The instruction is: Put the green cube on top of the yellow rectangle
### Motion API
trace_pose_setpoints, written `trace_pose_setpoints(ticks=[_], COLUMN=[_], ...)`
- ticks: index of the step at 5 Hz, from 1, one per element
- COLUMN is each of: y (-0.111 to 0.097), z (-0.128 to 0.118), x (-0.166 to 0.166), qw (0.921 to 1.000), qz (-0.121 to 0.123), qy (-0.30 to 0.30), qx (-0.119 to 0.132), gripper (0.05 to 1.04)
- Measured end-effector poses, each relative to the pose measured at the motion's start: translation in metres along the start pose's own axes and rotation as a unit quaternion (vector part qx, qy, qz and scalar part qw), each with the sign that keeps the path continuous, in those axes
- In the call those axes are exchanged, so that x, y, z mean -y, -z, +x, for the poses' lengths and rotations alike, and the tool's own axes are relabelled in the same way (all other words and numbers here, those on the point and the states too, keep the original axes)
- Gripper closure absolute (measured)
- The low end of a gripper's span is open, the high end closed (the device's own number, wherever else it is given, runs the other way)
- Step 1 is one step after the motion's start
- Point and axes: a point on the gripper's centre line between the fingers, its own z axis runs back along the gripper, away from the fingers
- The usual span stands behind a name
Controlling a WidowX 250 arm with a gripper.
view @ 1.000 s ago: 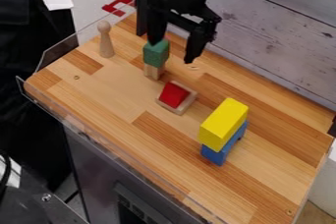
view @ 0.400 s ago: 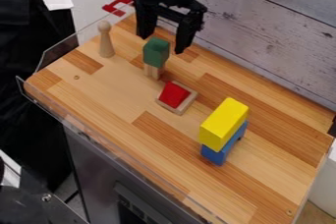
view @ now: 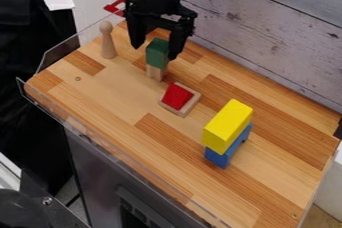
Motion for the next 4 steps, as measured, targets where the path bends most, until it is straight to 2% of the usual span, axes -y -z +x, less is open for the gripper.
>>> trace_pose_setpoints(ticks=[1,2,3,4], y=[0.005,0.016,0.014,0.004], z=[0.002,0.002,0.004,-0.001], x=[-0.003,-0.002,0.001,0.001], qw=[0.9999,0.9996,0.9997,0.9996], qz=[-0.005,-0.010,-0.009,0.005], qy=[-0.014,-0.022,-0.022,-0.016], qx=[-0.002,-0.014,-0.011,-0.022], gripper=[0.118,0.396,0.516,0.516])
